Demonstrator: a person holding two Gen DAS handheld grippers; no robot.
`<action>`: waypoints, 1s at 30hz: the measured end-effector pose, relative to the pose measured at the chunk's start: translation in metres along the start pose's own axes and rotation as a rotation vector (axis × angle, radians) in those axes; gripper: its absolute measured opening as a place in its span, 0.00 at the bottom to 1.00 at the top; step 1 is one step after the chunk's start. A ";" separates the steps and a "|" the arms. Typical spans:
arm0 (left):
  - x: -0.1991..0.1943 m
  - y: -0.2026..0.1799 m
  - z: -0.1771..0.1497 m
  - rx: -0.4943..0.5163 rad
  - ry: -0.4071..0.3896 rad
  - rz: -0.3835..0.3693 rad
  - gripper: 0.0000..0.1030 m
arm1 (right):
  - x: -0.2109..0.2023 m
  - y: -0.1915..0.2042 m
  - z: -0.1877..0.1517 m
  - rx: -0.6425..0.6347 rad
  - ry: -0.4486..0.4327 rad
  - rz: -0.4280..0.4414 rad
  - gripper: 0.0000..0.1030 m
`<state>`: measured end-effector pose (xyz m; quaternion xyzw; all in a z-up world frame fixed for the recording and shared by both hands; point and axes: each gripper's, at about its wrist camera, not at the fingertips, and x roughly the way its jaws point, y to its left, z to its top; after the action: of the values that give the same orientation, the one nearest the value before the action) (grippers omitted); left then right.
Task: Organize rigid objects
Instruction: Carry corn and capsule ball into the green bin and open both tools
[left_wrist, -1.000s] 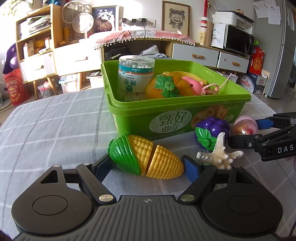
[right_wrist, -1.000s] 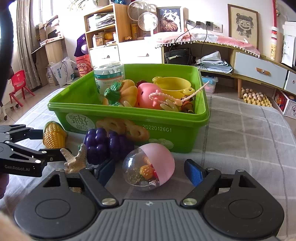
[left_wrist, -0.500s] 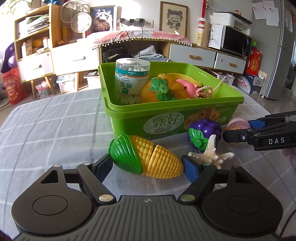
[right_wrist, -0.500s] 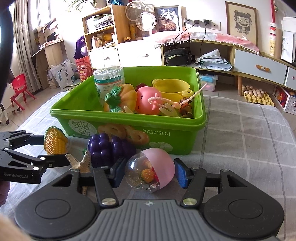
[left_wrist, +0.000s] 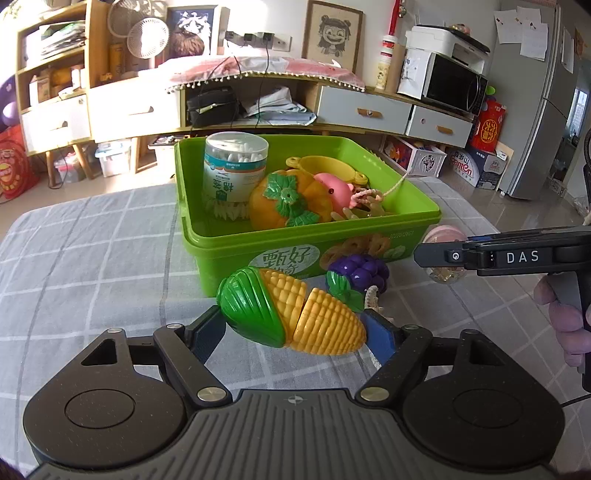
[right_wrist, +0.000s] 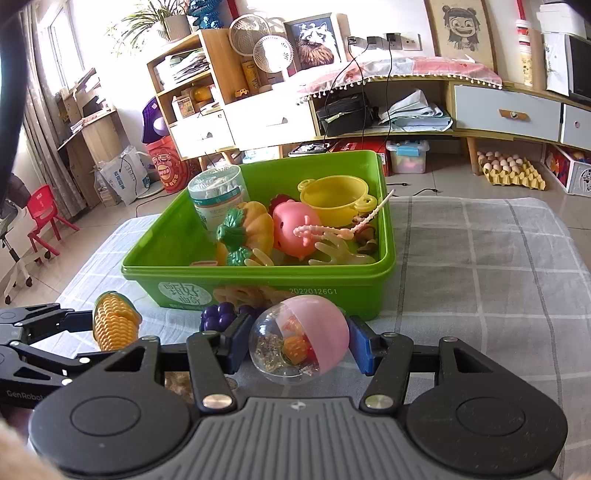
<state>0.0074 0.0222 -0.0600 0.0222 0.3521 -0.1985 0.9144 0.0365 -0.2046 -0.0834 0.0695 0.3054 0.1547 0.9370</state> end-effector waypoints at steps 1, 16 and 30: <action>-0.002 -0.001 0.002 -0.001 -0.001 -0.004 0.76 | -0.003 0.000 0.002 0.003 -0.003 0.002 0.28; -0.005 -0.003 0.041 -0.105 -0.030 -0.011 0.76 | -0.024 0.002 0.034 0.112 -0.082 0.026 0.28; 0.044 0.012 0.075 -0.017 0.031 0.093 0.76 | 0.009 -0.007 0.058 0.144 -0.117 0.025 0.28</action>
<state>0.0894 0.0047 -0.0331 0.0339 0.3663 -0.1524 0.9173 0.0795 -0.2103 -0.0435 0.1495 0.2594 0.1396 0.9439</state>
